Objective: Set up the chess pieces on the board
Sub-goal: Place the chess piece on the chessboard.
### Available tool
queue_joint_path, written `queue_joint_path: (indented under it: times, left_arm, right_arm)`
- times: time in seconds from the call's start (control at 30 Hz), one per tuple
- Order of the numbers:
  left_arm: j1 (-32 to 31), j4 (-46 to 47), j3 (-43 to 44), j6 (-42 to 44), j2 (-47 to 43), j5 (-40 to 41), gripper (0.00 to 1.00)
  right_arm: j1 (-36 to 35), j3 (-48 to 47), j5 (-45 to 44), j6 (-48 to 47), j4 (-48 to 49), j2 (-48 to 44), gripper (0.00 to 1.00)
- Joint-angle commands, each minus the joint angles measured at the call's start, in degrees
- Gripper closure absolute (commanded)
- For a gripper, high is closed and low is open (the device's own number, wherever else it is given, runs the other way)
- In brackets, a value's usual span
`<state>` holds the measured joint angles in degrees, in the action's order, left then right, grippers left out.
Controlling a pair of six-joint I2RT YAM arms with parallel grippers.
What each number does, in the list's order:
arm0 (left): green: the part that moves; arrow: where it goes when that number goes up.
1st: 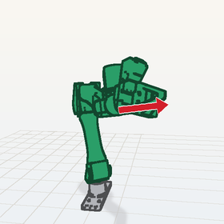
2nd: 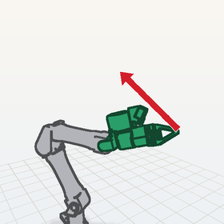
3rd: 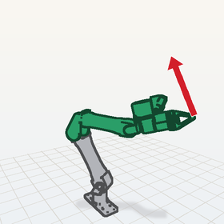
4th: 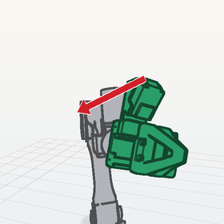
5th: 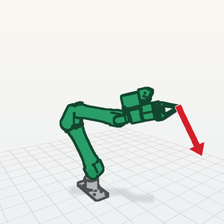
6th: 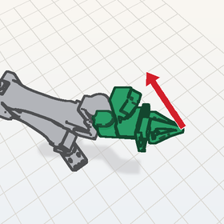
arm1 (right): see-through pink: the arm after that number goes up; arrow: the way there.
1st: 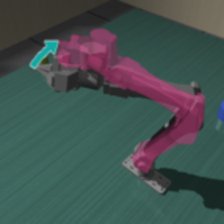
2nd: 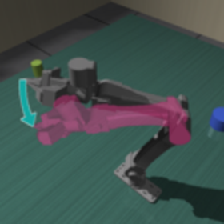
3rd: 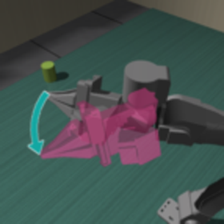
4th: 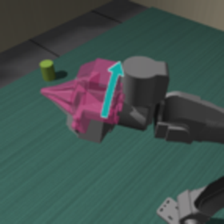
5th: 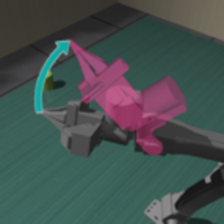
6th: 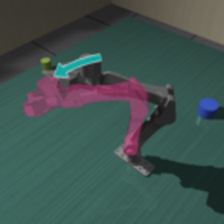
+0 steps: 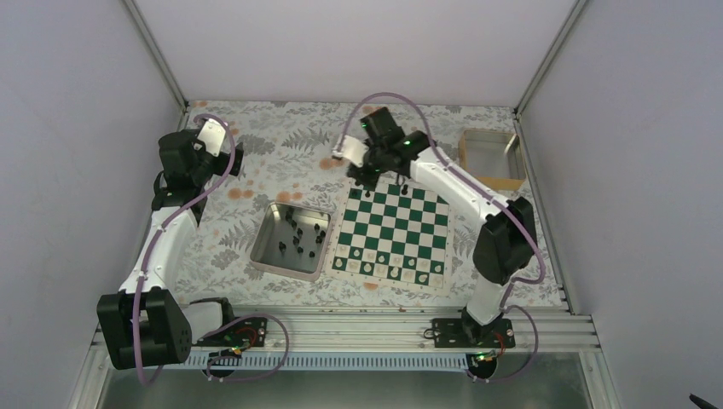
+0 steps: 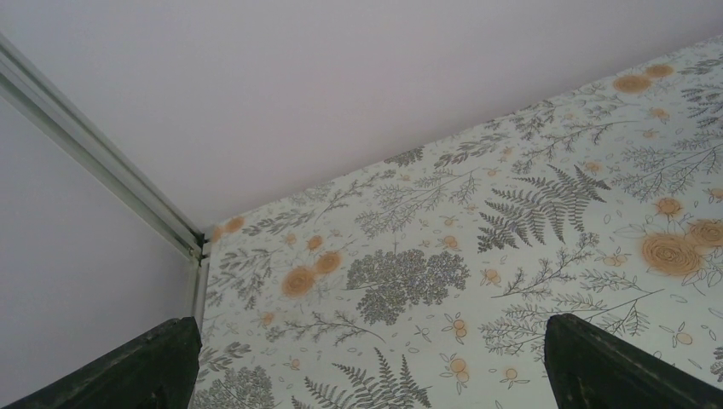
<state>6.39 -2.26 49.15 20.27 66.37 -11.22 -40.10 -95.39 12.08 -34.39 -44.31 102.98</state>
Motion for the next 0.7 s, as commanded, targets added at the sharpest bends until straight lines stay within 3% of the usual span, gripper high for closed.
queue_joint_path:
  times: [0.0,0.37,0.67]
  left_arm:
    - [0.37,0.34,0.48,0.03,0.05,-0.47,0.0]
    - [0.37,-0.2,0.35,-0.06,0.22,-1.52,0.0]
    - [0.37,-0.2,-0.01,0.12,0.3,-1.99,0.0]
  right_arm:
    - [7.51,8.09,-0.43,0.12,2.51,-1.91,0.9]
    - [19.47,14.13,1.71,-2.83,7.69,1.92,0.9]
    - [21.41,13.44,1.56,-3.85,8.53,6.07,0.9]
